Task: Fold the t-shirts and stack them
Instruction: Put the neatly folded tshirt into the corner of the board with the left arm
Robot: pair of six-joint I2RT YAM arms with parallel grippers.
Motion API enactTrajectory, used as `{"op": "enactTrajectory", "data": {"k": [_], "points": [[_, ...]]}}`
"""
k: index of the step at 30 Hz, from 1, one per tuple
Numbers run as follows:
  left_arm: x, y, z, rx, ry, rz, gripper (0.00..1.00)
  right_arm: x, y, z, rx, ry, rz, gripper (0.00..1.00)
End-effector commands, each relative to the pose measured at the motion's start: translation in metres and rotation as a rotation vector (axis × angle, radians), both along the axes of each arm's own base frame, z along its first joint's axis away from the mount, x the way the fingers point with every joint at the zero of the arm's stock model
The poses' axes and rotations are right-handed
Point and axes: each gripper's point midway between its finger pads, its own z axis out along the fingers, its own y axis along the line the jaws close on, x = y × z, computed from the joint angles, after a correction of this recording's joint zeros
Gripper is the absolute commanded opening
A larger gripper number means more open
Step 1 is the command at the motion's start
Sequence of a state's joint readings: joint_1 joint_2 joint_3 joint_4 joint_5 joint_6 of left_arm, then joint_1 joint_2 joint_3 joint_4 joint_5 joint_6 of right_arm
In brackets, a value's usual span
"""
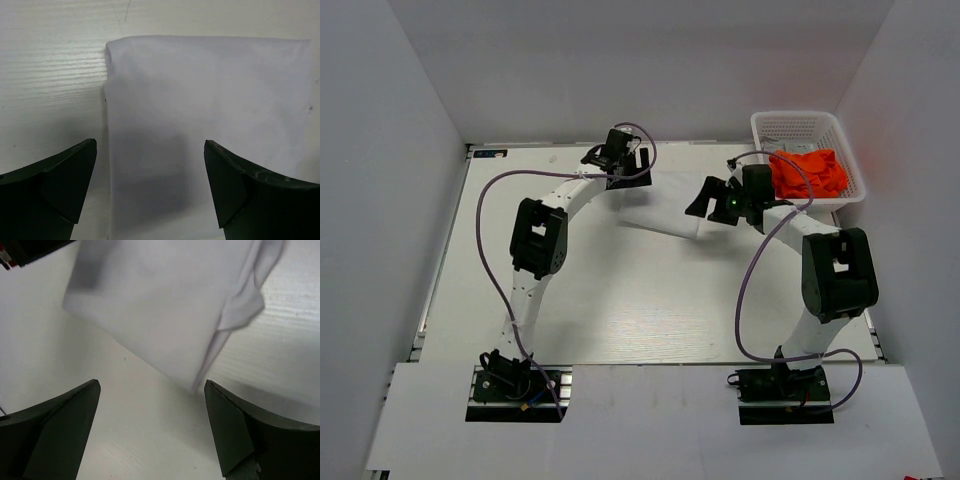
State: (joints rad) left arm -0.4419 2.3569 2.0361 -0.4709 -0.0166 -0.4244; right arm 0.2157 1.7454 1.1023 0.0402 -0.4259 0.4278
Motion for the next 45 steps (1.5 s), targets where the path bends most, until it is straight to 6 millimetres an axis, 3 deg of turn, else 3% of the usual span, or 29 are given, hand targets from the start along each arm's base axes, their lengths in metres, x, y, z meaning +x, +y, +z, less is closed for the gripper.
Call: {"op": "enactTrajectory", "data": {"k": [1,4,8,11,14,15,17,18,21,23,24,27,28,30,31,36,37,39,40,44,45], "points": [[-0.010,0.011,-0.022,0.092,0.081,0.001,0.97,-0.007,-0.009,0.003,-0.030,-0.023,-0.014,0.90],[-0.019,0.001,-0.031,0.080,0.108,-0.046,0.91,-0.012,-0.013,0.005,-0.036,-0.030,-0.029,0.90],[-0.028,0.004,-0.049,0.102,0.138,-0.069,0.81,-0.019,-0.015,0.008,-0.038,-0.037,-0.036,0.90],[-0.032,0.009,-0.059,0.137,0.165,-0.080,0.63,-0.024,-0.019,0.010,-0.044,-0.048,-0.050,0.90],[-0.032,0.013,-0.065,0.177,0.169,-0.099,0.19,-0.027,-0.023,0.012,-0.052,-0.057,-0.064,0.90],[-0.031,0.018,-0.064,0.201,0.171,-0.082,0.00,-0.028,-0.025,0.014,-0.054,-0.062,-0.071,0.90],[-0.017,0.049,-0.055,0.285,0.146,-0.026,0.00,-0.030,-0.028,0.012,-0.072,-0.063,-0.081,0.90],[-0.021,0.058,-0.051,0.323,0.155,-0.002,0.00,-0.029,-0.032,0.012,-0.084,-0.069,-0.092,0.90],[-0.005,0.127,-0.022,0.506,0.086,0.154,0.00,-0.029,-0.031,0.013,-0.085,-0.074,-0.093,0.90],[-0.006,0.160,-0.016,0.579,0.088,0.214,0.00,-0.027,-0.031,0.015,-0.080,-0.074,-0.096,0.90],[-0.004,0.185,-0.013,0.584,0.100,0.250,0.00,-0.027,-0.030,0.012,-0.081,-0.070,-0.088,0.90],[0.004,0.221,-0.003,0.571,0.083,0.302,0.00,-0.025,-0.030,0.009,-0.086,-0.062,-0.081,0.90],[0.008,0.243,0.001,0.577,0.072,0.330,0.00,-0.024,-0.031,0.007,-0.088,-0.056,-0.084,0.90],[0.017,0.265,0.005,0.594,0.060,0.355,0.00,-0.020,-0.030,0.005,-0.090,-0.048,-0.082,0.90],[0.020,0.285,0.006,0.599,0.064,0.383,0.00,-0.020,-0.029,0.002,-0.090,-0.038,-0.073,0.90],[0.049,0.336,0.015,0.669,0.018,0.405,0.00,-0.004,-0.031,-0.001,-0.110,-0.012,-0.082,0.90],[0.050,0.356,0.006,0.711,0.041,0.413,0.00,-0.004,-0.031,-0.003,-0.112,0.001,-0.081,0.90],[0.054,0.378,0.013,0.750,0.030,0.452,0.00,0.004,-0.033,0.002,-0.115,-0.011,-0.091,0.90],[0.050,0.398,0.011,0.788,0.046,0.486,0.00,0.006,-0.032,0.001,-0.119,-0.004,-0.091,0.90],[0.058,0.434,0.024,0.805,-0.009,0.537,0.00,0.010,-0.035,0.002,-0.138,-0.005,-0.110,0.90],[0.062,0.435,0.022,0.810,-0.019,0.536,0.00,0.010,-0.038,0.000,-0.144,-0.002,-0.120,0.90]]}}
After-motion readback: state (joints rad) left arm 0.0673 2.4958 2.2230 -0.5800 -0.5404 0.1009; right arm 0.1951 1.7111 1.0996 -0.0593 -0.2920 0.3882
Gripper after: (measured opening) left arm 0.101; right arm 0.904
